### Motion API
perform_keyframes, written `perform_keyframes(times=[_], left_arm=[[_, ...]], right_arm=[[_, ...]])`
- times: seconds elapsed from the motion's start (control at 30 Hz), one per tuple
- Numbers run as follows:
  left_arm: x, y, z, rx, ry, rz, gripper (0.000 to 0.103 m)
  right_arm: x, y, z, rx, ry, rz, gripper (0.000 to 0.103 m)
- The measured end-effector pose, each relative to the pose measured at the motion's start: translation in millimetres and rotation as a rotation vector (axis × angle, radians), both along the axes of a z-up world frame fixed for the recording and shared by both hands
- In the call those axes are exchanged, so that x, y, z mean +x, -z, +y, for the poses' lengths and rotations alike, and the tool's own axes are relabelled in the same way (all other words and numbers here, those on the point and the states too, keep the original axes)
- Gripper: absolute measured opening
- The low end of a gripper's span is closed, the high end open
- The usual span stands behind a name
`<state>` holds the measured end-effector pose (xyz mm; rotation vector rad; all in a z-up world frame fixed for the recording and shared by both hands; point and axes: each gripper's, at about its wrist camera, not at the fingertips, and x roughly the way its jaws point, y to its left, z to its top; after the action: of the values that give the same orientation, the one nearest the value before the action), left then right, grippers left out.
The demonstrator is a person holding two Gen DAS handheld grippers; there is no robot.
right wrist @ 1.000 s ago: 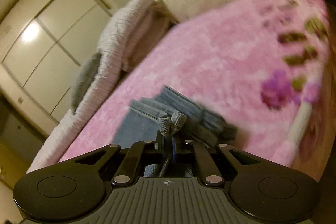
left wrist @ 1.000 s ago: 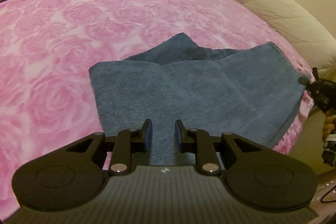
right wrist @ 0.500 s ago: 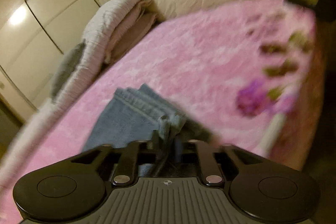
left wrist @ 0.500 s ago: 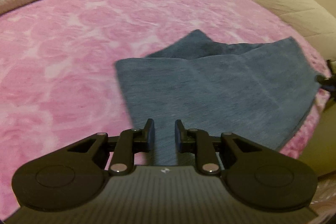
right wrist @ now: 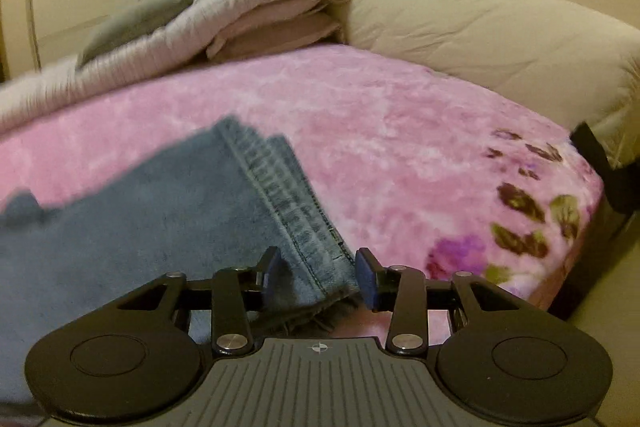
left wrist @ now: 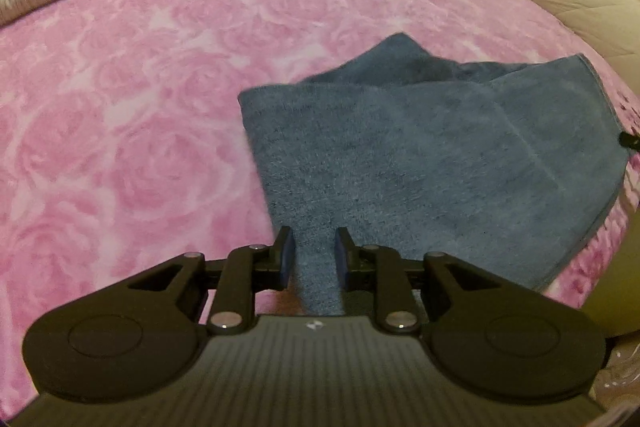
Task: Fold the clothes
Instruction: 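Lay the folded jeans flat and open both grippers, then withdraw both grippers from the folded jeans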
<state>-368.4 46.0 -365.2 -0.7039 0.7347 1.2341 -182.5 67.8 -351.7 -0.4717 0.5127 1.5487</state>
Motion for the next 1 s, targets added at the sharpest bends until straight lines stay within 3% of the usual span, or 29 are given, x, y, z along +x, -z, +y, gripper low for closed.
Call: perform_keyframes(times=[0.1,0.17,0.23,0.33,0.4,0.73,1.0], left_arm=[[-6.1,-12.6,-15.1,0.014,-0.007,-0.027,0.018],[-6.6,-18.3,-24.7,0.019,-0.002,-0.046,0.017],[-4.3,-21.2,-33.6,0.019,0.010,-0.064,0.018],[2.0,-6.6,-35.4,0.002,0.022,-0.043,0.019],[5.3,4.0,-35.8,-0.004,0.024,-0.024,0.019],[-1.1,-15.6,-51.9,0.004,-0.036,0.002,0.018],[-5.3,-38.4,-79.4,0.032,-0.053,0.000,0.021]], right_arm=[[-1.5,-22.0,-23.3,0.078,-0.014,-0.050,0.040],[-7.4,-29.5,-38.0,0.104,-0.064,-0.032,0.040],[-16.1,-23.9,-40.5,0.073,-0.139,-0.012,0.040],[-26.6,10.8,-18.8,-0.051,-0.160,-0.035,0.040],[-28.4,14.6,-16.5,-0.040,-0.142,-0.016,0.040],[-32.7,-16.6,-62.7,-0.095,-0.110,0.084,0.040],[-52.8,-31.2,-91.6,-0.146,-0.118,0.106,0.040]])
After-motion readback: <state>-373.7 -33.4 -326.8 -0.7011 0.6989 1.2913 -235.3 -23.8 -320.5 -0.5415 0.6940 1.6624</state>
